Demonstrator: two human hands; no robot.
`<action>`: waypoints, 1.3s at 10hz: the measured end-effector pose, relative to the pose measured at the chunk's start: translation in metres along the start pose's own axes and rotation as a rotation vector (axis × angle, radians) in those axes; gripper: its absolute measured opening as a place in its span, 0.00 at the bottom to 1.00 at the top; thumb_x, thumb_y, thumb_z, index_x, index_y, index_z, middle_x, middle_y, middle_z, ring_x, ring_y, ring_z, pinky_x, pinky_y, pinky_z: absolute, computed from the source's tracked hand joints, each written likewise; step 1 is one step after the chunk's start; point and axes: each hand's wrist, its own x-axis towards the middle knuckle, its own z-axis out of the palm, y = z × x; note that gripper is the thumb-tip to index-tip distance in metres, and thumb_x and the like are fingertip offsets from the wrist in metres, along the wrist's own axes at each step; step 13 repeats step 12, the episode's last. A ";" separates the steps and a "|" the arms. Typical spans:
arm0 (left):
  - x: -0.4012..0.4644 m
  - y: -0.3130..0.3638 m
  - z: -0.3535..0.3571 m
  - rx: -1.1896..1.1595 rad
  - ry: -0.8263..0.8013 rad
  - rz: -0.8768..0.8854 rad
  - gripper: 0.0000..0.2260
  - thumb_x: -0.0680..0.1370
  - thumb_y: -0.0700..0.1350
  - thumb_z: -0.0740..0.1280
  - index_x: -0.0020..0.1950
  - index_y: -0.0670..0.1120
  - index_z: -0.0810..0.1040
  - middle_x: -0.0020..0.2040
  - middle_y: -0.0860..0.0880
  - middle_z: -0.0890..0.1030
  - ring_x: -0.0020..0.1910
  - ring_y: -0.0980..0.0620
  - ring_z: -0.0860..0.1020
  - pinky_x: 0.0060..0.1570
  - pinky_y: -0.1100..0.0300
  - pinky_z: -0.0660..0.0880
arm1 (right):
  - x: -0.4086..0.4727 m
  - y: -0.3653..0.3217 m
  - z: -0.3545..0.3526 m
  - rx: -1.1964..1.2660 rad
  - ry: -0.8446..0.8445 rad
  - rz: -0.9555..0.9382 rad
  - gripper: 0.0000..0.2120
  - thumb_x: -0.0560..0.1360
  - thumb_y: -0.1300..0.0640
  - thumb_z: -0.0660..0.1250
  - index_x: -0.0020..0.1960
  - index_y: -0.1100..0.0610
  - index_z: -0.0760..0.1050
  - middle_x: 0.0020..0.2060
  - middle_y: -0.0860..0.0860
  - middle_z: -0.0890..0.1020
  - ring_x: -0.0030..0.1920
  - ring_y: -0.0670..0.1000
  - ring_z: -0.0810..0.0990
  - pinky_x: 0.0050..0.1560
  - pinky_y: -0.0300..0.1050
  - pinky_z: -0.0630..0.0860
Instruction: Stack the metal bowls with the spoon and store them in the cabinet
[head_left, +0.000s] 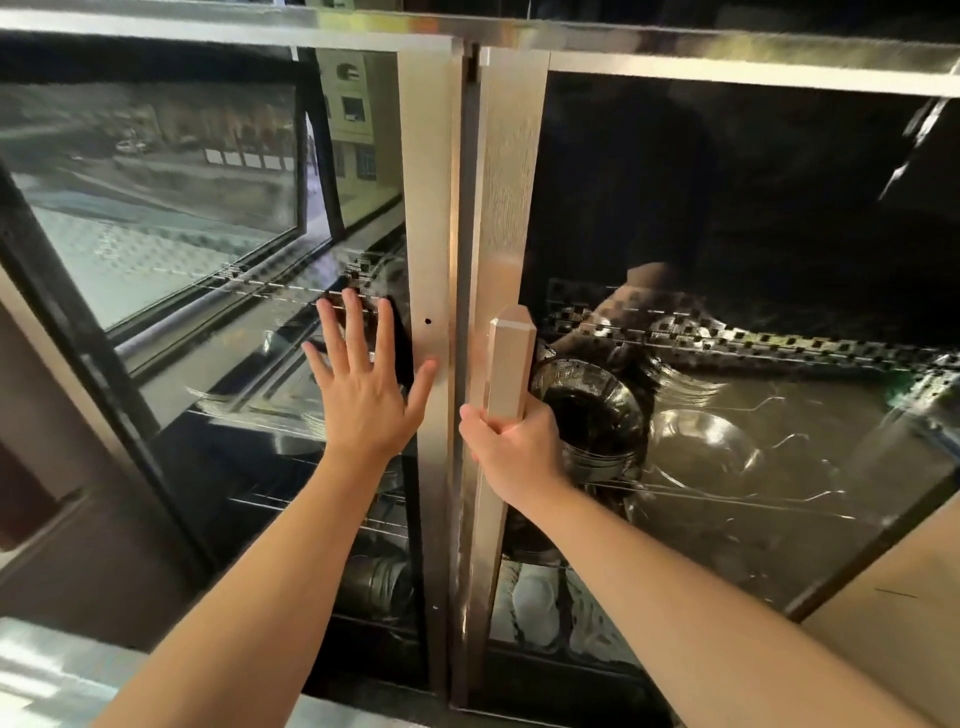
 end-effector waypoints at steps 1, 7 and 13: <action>0.000 -0.002 0.007 0.015 0.032 0.009 0.38 0.80 0.67 0.52 0.82 0.50 0.40 0.82 0.46 0.35 0.81 0.37 0.40 0.75 0.30 0.45 | 0.005 0.002 0.002 0.014 0.016 -0.040 0.05 0.71 0.44 0.68 0.45 0.34 0.79 0.38 0.30 0.83 0.42 0.36 0.83 0.37 0.27 0.76; -0.001 0.002 -0.002 0.051 -0.002 0.000 0.37 0.81 0.67 0.52 0.83 0.51 0.43 0.83 0.45 0.39 0.81 0.40 0.38 0.75 0.31 0.47 | 0.016 0.018 0.004 -0.058 0.039 0.027 0.15 0.70 0.45 0.68 0.52 0.51 0.83 0.40 0.41 0.85 0.45 0.46 0.85 0.48 0.52 0.84; -0.008 0.058 -0.138 -0.220 -0.166 0.033 0.17 0.78 0.59 0.65 0.62 0.52 0.79 0.59 0.53 0.81 0.50 0.57 0.79 0.47 0.65 0.70 | 0.017 -0.064 -0.088 -0.603 -0.404 0.132 0.25 0.62 0.24 0.66 0.47 0.41 0.75 0.39 0.42 0.82 0.40 0.42 0.81 0.40 0.44 0.81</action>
